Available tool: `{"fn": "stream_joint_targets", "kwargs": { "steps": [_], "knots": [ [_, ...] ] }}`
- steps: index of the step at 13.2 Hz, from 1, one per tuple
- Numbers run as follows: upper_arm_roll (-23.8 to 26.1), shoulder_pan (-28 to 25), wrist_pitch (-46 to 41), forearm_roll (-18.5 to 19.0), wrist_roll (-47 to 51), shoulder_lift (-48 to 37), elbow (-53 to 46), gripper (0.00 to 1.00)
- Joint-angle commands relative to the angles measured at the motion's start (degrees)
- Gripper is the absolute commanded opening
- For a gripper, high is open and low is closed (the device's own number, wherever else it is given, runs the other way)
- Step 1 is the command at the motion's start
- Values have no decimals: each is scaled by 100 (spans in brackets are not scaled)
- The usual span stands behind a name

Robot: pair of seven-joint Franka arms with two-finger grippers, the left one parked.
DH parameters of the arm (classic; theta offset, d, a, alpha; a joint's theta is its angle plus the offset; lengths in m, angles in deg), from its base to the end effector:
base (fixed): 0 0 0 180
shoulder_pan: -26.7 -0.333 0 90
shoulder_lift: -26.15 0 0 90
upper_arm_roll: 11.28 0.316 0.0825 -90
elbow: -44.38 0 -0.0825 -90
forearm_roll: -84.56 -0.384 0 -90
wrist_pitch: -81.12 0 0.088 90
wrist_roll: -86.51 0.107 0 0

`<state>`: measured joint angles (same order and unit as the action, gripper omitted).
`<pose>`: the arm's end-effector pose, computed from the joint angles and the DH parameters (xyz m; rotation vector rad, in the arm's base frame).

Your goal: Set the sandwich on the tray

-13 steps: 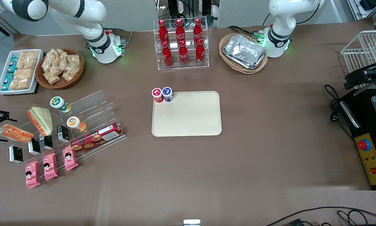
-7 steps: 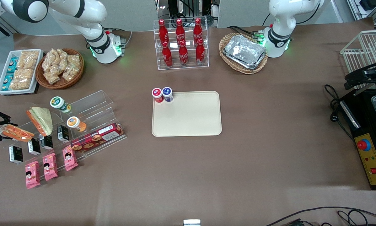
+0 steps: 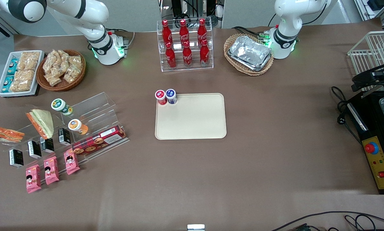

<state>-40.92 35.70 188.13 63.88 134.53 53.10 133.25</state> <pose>0.5663 -0.3571 0.3980 -2.1166 2.1733 0.1445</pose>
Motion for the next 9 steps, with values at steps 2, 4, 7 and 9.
{"fn": "stream_joint_targets", "kwargs": {
  "steps": [2, 4, 7, 9],
  "knots": [
    [72, -56, -145, 301, -162, -312, -177, 28],
    [81, -327, -233, 460, -162, -453, -177, 28],
    [81, -942, -741, 732, -126, -822, -448, 28],
    [186, -1267, -1102, 751, -162, -936, -538, 29]
  ]
}}
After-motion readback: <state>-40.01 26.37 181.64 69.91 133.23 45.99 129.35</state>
